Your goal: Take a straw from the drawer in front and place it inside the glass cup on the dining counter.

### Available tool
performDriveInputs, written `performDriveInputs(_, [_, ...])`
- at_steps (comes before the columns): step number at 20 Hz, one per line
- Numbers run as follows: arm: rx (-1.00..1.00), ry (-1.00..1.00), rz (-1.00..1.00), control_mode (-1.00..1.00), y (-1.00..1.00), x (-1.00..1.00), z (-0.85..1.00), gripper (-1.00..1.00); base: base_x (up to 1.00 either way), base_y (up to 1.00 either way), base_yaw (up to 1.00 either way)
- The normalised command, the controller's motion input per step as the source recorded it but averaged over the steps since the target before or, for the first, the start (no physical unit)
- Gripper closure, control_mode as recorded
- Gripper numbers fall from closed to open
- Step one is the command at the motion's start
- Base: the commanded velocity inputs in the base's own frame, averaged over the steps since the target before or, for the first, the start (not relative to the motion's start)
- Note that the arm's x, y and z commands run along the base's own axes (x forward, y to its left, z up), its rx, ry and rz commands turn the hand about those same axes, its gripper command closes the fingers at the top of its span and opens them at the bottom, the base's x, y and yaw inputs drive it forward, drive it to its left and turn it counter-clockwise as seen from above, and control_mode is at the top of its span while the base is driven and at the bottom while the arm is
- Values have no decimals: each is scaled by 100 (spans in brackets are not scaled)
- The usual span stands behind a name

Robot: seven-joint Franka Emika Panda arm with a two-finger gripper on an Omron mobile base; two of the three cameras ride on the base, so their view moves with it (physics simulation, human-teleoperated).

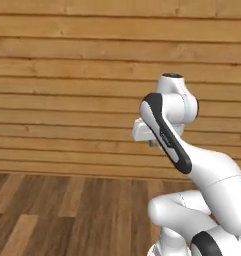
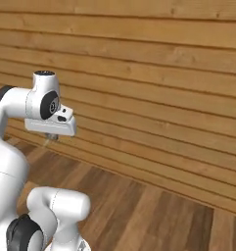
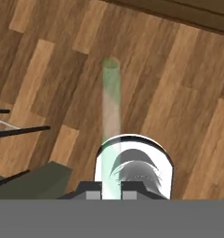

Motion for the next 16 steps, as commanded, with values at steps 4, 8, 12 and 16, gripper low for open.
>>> performDriveInputs(4, [0,0,0,100,0,0,0,100,100,0,68])
performDriveInputs(8, [0,0,0,100,0,0,0,100,89,0,84])
performDriveInputs(12, [0,0,0,100,0,0,0,100,77,0,89])
performDriveInputs(16, [0,0,0,100,0,0,0,100,81,-1,89])
